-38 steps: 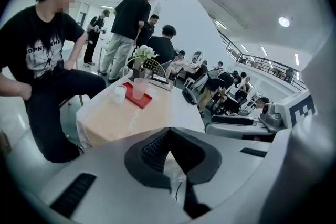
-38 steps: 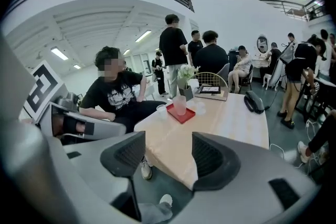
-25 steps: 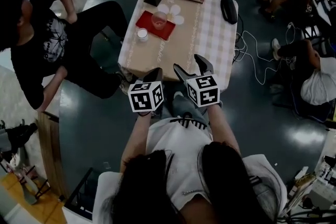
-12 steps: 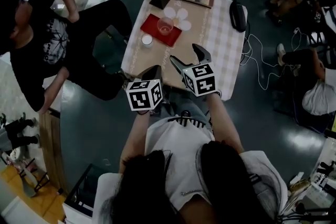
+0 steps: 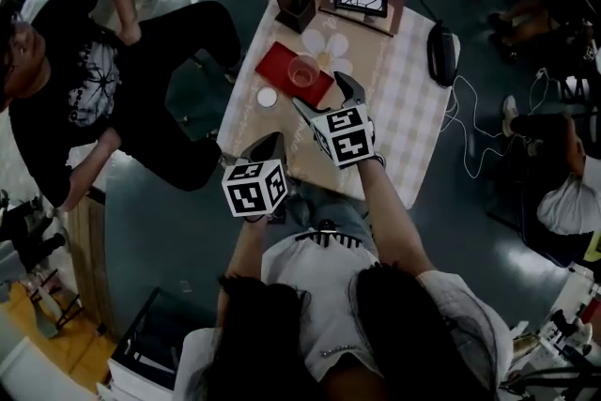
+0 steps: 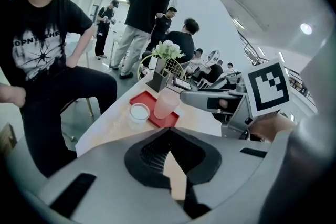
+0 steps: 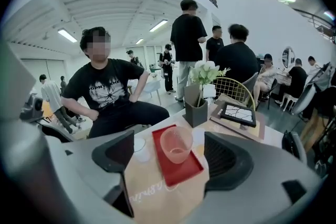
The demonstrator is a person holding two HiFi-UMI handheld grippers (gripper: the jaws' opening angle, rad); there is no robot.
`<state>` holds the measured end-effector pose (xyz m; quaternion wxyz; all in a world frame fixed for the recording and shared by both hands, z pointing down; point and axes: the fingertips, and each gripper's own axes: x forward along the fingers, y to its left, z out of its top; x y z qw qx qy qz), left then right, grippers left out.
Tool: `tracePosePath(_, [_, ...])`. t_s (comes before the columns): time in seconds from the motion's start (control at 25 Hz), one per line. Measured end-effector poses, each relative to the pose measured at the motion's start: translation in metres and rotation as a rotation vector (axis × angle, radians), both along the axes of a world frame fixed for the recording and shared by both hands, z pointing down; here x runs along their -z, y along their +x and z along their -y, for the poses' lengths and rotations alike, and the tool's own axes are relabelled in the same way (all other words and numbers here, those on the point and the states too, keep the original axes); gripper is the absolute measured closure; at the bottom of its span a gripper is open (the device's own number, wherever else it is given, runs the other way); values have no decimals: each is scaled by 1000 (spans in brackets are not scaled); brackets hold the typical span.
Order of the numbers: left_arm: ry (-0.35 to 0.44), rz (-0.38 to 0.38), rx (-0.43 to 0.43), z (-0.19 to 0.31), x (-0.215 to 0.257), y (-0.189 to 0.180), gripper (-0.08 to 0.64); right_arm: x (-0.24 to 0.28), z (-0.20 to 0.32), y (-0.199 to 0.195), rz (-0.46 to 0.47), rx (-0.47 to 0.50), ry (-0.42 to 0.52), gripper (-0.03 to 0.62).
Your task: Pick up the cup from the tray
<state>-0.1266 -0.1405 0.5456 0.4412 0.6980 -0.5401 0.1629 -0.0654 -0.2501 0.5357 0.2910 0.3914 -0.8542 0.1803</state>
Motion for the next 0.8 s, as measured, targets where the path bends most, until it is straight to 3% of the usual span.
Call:
tracePosePath(0.36, [-34,-33,76,25,-16,-3,556,-53,33,-31,-122,133,-57,184])
tracePosePath(0.8, [-86,-27,94,24,-30,-4,557,-92,54,-36,-180,132,-142,183])
